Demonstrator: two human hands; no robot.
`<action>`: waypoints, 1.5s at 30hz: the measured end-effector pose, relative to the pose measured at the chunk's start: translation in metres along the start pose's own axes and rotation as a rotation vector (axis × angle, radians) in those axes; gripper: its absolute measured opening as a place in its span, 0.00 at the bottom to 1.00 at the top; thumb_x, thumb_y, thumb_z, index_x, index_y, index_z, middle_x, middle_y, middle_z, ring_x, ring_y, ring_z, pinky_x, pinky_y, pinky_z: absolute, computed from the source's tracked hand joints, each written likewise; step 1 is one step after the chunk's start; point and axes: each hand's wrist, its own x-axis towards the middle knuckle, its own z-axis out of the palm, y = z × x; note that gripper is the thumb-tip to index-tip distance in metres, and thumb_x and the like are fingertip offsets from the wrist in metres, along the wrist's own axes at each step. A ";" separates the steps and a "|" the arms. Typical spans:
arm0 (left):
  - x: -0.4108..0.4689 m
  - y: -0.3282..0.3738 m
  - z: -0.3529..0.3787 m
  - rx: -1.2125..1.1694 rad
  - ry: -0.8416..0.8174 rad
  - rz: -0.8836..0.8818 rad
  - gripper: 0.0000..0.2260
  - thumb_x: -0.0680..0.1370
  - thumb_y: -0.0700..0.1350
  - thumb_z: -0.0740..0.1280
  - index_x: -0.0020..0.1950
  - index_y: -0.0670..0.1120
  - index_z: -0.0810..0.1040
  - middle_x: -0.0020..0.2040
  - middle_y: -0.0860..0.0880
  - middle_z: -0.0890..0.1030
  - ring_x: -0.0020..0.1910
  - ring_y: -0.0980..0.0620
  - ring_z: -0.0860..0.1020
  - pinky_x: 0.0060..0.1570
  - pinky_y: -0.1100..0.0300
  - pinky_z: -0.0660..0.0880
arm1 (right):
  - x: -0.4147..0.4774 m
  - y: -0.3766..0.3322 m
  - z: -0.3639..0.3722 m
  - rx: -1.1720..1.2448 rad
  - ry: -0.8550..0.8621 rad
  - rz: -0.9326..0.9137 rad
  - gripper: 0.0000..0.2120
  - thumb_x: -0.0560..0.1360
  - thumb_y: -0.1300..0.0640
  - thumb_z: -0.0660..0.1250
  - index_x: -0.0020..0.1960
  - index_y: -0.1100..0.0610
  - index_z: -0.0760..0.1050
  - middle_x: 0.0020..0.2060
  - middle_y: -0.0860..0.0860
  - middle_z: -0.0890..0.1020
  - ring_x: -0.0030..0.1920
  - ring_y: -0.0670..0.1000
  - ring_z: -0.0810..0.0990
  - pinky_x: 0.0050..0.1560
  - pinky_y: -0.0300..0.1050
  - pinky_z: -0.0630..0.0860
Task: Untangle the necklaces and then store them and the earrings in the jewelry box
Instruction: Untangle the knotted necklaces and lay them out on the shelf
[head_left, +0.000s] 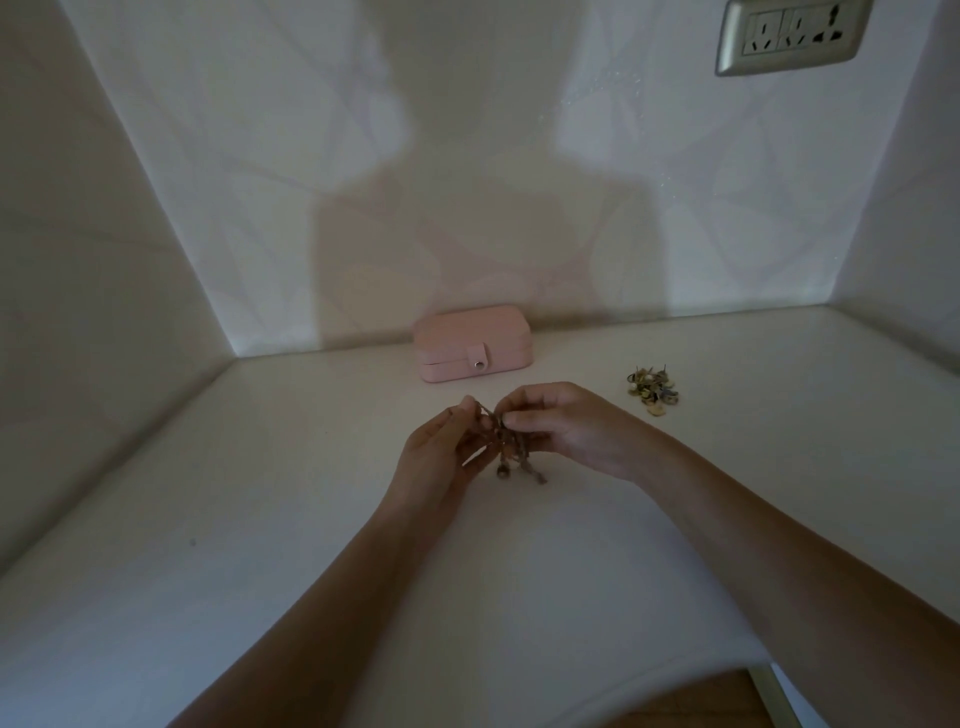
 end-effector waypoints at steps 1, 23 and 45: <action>0.000 0.000 0.000 0.008 -0.003 0.002 0.14 0.82 0.47 0.60 0.39 0.43 0.75 0.37 0.48 0.78 0.43 0.50 0.79 0.56 0.53 0.76 | 0.000 0.001 0.001 0.002 -0.018 0.014 0.04 0.76 0.64 0.66 0.50 0.61 0.77 0.42 0.54 0.82 0.44 0.52 0.80 0.49 0.41 0.78; 0.036 -0.003 0.000 0.502 0.145 0.205 0.09 0.80 0.45 0.65 0.40 0.46 0.78 0.23 0.52 0.72 0.23 0.56 0.70 0.28 0.63 0.70 | 0.008 0.008 -0.003 -0.142 0.243 -0.027 0.04 0.72 0.67 0.70 0.43 0.59 0.79 0.40 0.54 0.82 0.45 0.49 0.81 0.56 0.42 0.76; 0.043 -0.010 -0.001 0.400 0.283 0.128 0.14 0.83 0.49 0.56 0.44 0.41 0.73 0.24 0.49 0.73 0.23 0.49 0.74 0.26 0.60 0.73 | 0.032 0.010 0.001 -0.636 0.414 -0.184 0.11 0.81 0.59 0.60 0.54 0.59 0.80 0.44 0.46 0.81 0.42 0.39 0.78 0.45 0.34 0.72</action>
